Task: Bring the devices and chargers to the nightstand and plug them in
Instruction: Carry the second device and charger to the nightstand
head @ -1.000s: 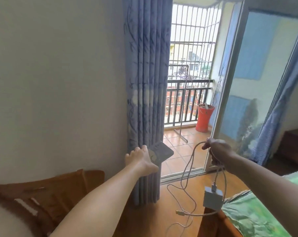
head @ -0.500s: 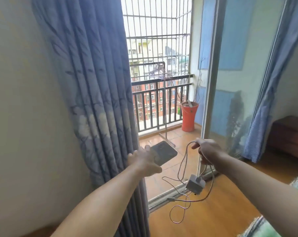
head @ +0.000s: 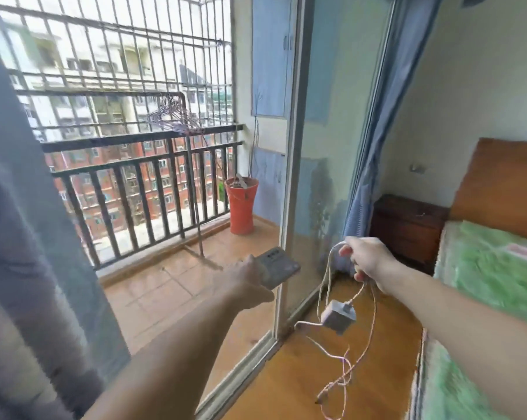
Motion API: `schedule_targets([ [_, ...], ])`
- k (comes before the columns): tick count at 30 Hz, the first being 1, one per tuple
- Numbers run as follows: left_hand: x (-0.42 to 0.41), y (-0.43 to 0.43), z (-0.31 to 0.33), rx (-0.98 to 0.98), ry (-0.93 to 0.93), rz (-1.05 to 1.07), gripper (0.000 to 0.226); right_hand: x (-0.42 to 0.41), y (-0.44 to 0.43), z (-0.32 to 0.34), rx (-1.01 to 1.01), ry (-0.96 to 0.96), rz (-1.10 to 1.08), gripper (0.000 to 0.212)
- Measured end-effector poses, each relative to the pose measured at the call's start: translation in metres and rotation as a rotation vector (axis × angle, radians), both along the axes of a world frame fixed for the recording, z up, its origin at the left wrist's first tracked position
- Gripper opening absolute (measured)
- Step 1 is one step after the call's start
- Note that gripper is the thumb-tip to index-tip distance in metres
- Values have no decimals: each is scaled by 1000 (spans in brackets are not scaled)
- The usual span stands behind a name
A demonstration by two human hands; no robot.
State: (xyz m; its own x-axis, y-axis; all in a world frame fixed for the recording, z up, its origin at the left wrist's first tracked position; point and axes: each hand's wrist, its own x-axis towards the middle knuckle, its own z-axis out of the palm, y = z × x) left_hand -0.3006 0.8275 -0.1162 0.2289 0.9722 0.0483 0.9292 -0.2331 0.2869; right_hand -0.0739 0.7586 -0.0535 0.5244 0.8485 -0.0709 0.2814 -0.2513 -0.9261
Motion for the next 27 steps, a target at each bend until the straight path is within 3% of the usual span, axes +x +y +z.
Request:
schedule_targets([
  [8,83,148,2,-42,-47,-157,71,72,98,-5,-21,-5,-193,40],
  [16,230,264,-17,-15,-13,-321,59,216,201,-36,-74,-36,-339,37],
  [21,339,346,-15,-22,48,-352,79,311,271,-37,-104,-39,-351,37],
  [27,466,418,-5,-31,-19,-415,55,411,329,-16,-112,-110,-384,37],
])
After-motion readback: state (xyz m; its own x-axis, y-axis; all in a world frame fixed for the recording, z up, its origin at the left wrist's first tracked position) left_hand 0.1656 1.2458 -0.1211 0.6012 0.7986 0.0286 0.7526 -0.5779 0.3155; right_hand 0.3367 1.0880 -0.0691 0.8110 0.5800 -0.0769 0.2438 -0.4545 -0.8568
